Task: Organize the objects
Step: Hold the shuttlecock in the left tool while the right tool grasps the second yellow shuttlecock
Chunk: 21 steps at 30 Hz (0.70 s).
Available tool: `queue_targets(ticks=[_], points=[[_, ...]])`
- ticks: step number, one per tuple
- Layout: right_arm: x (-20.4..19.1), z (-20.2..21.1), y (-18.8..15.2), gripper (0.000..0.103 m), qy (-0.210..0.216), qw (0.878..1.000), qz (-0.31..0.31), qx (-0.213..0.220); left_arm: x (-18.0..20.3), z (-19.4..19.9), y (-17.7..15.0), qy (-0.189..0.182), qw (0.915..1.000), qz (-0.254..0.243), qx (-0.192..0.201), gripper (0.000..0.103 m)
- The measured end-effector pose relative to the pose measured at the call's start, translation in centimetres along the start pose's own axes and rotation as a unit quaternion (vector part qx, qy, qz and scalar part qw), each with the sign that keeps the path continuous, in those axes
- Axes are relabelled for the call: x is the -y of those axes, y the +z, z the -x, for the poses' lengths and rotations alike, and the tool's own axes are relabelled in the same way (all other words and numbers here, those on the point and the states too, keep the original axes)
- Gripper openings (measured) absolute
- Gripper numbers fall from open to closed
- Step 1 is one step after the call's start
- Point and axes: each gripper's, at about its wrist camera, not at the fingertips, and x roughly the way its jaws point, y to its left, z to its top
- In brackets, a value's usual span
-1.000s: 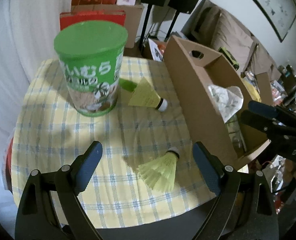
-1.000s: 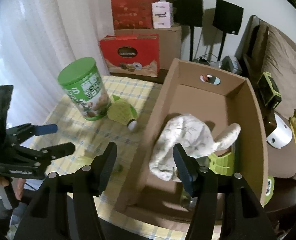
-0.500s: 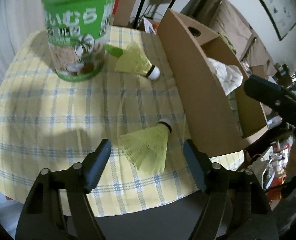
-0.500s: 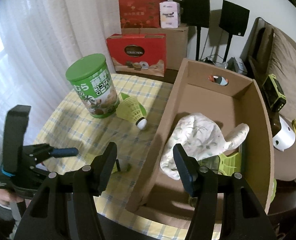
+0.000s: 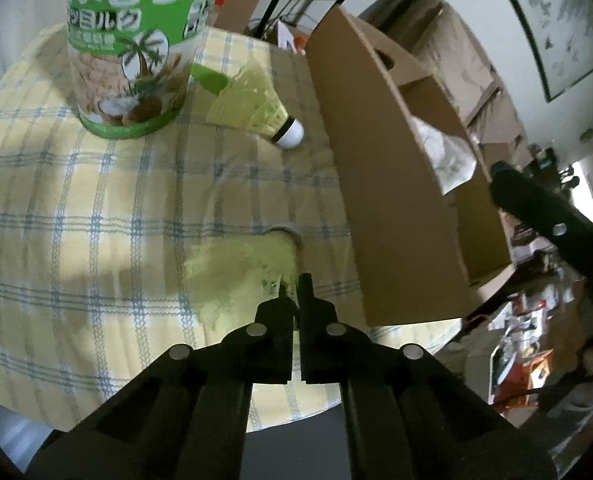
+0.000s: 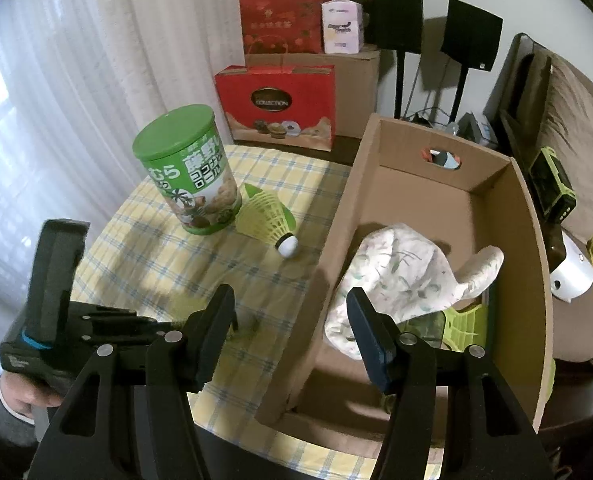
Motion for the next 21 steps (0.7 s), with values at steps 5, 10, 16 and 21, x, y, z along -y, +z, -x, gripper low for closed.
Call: queue_targets(ticks=[5, 10, 16, 21], points=[[-0.1, -0.3, 0.4, 0.06, 0.004, 1.0, 0.0, 0.0, 0.1, 2.3, 0.2, -0.022, 0.9995, 0.001, 0.024, 0.001], [-0.5, -1.1, 1.4, 0.06, 0.015, 1.0, -0.001, -0.003, -0.4, 5.3, 1.0, -0.025, 0.9982, 0.006, 0.054, 0.001], [-1.5, -2.2, 2.9, 0.06, 0.016, 1.0, 0.013, -0.009, -1.1, 6.7, 1.5, -0.016, 0.9972, 0.01, 0.072, 0.001], [-2.4, -4.0, 4.6, 0.06, 0.011, 0.999, 0.034, -0.02, -1.9, 7.1, 1.4, -0.009, 0.997, 0.017, 0.074, 0.001]])
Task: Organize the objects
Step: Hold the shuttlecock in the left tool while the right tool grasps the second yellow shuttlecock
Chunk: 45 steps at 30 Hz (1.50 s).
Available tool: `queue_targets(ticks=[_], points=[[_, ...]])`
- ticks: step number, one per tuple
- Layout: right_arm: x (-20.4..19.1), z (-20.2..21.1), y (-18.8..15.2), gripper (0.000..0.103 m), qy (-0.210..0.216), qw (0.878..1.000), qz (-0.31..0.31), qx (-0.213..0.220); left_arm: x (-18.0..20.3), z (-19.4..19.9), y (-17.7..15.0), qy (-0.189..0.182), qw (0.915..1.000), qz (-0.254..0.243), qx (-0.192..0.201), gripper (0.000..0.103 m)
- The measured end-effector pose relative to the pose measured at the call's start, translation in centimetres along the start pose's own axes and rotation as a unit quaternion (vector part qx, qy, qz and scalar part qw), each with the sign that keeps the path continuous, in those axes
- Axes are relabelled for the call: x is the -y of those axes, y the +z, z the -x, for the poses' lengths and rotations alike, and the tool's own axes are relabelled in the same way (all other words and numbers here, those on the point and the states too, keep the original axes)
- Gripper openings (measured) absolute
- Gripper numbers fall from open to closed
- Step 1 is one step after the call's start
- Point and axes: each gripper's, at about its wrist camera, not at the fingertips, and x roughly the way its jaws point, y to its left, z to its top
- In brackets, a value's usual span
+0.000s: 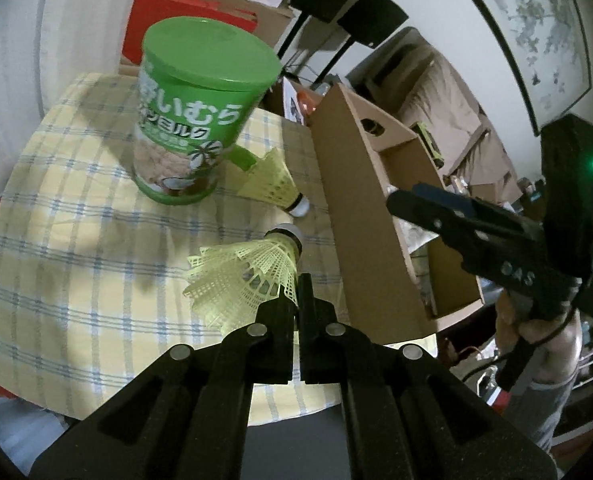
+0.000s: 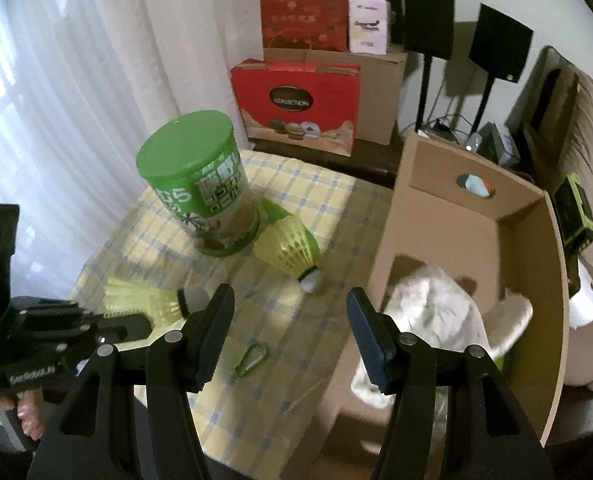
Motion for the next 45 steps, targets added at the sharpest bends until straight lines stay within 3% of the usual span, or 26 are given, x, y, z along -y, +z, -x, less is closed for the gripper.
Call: queue_targets(ticks=[5, 17, 24, 32, 41, 45], points=[[-0.8, -3.0, 2.0, 0.06, -0.019, 0.999, 0.03, -0.028, -0.9, 0.4, -0.1, 0.003, 1.0, 0.008, 0.004, 0.001], [-1.8, -10.0, 3.6, 0.06, -0.01, 0.994, 0.052, -0.099, -2.2, 1.1, -0.2, 0.012, 0.9998, 0.015, 0.008, 0.001], [-2.4, -13.3, 3.3, 0.06, -0.032, 0.98, 0.106, -0.165, -2.7, 1.0, -0.3, 0.007, 0.9998, 0.016, 0.005, 0.001], [-2.6, -15.5, 2.8, 0.059, -0.063, 0.967, 0.141, -0.202, -3.8, 1.0, -0.1, 0.0, 0.9995, 0.031, 0.008, 0.001], [-2.2, -16.8, 2.3, 0.046, -0.069, 0.964, 0.145, -0.213, -4.2, 0.8, -0.2, -0.005, 0.9992, 0.038, 0.008, 0.001], [-2.5, -16.6, 1.7, 0.032, -0.076, 0.965, 0.148, -0.205, -4.1, 0.7, -0.1, -0.005, 0.9992, 0.038, 0.006, 0.001]])
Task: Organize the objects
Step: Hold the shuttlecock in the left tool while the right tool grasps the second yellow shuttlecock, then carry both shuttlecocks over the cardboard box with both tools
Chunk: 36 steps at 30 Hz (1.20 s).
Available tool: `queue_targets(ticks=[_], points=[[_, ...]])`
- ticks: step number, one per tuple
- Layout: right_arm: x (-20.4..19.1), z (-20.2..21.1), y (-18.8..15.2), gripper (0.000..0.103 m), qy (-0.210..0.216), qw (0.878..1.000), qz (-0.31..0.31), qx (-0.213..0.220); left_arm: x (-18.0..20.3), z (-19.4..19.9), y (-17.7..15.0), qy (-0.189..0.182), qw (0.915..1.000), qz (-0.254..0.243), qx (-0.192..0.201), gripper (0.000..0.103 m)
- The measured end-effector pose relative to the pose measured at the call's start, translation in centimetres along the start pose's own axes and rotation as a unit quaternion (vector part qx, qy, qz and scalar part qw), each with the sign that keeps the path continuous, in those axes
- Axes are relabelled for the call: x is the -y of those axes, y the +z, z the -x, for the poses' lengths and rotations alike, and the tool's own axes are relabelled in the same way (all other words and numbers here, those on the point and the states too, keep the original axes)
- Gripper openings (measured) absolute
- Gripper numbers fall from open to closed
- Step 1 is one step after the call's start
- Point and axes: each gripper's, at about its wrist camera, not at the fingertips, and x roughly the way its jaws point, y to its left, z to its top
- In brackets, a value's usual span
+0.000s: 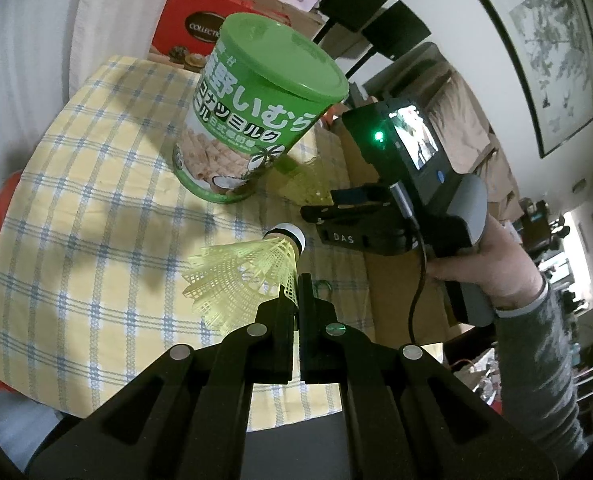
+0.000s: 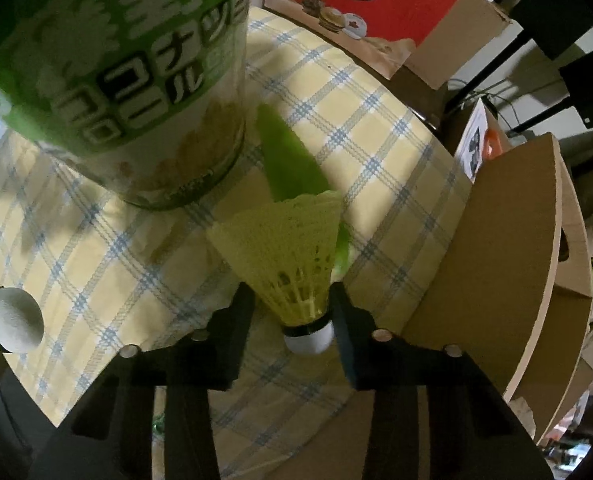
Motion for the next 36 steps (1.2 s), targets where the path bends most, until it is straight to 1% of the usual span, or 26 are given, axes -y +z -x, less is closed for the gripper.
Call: queue_targets(ticks=[5, 8, 15, 26, 31, 36], points=[[0.5, 0.9, -0.8, 0.03, 0.021, 0.999, -0.019, 0.014, 0.4, 0.2, -0.1, -0.002, 1.0, -0.003, 0.001, 0.001], [1.0, 2.6, -1.6, 0.03, 0.051, 0.998, -0.036, 0.03, 1.0, 0.4, -0.1, -0.006, 1.0, -0.007, 0.002, 0.001], [1.7, 7.3, -3.7, 0.03, 0.075, 0.993, -0.053, 0.08, 3.1, 0.9, 0.0, -0.014, 0.9996, -0.022, 0.007, 0.001], [3.5, 12.2, -7.7, 0.03, 0.078, 0.984, -0.087, 0.135, 6.3, 1.6, 0.1, -0.028, 0.9985, -0.047, 0.007, 0.002], [4.4, 13.8, -9.8, 0.03, 0.06, 0.98, -0.106, 0.157, 8.3, 1.5, 0.0, -0.031, 0.9974, -0.064, 0.008, 0.002], [4.9, 14.9, -11.6, 0.03, 0.046, 0.977, -0.12, 0.172, 9.9, 0.7, -0.1, -0.018, 0.9963, -0.084, 0.003, 0.002]])
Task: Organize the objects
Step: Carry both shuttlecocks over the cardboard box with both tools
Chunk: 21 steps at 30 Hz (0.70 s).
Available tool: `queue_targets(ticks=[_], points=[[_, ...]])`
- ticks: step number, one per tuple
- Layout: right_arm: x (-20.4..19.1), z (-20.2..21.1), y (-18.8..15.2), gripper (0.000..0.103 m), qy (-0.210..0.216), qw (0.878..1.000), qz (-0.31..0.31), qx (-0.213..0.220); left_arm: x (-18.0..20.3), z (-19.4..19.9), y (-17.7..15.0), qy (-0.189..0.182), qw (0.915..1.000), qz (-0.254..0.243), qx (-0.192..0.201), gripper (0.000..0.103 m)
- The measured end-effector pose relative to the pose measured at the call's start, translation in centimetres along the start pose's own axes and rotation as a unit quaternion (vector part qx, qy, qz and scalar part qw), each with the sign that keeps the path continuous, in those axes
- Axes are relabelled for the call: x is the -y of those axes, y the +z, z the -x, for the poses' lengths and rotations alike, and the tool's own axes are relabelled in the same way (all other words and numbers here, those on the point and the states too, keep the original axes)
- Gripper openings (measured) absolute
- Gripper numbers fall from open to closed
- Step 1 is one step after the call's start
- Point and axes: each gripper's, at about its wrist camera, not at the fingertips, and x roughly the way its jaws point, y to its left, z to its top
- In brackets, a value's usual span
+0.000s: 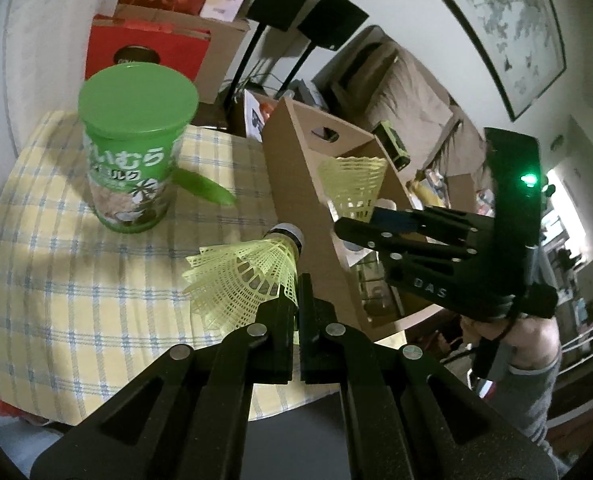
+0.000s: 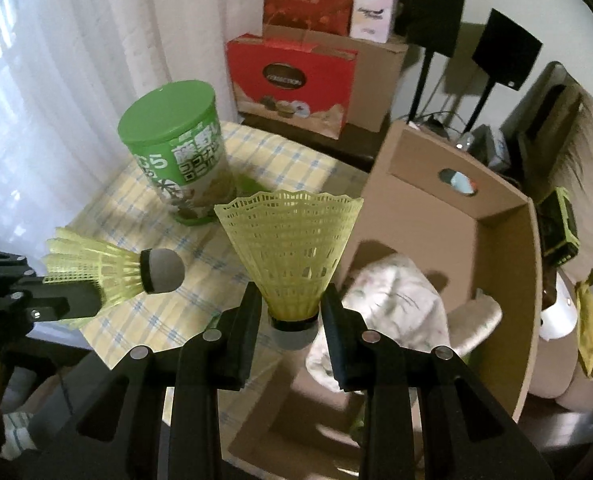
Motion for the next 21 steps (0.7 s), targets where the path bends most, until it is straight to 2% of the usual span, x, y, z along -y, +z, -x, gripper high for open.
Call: queue_targets(ticks=[5, 14, 21], points=[[0.7, 1.5, -0.9, 0.03, -0.011, 1.0, -0.012, 0.02, 1.0, -0.7, 0.4, 0.005, 0.9998, -0.019, -0.007, 0.002], [2.2, 4.4, -2.1, 0.03, -0.028, 0.998, -0.029, 0.055, 3.8, -1.3, 0.8, 0.058, 0.9966, -0.056, 0.012, 0.001], [3.4, 6.3, -3.4, 0.03, -0.053, 0.994, -0.053, 0.081, 6.0, -2.0, 0.9, 0.074, 0.9939, -0.079, 0.022, 0.001]])
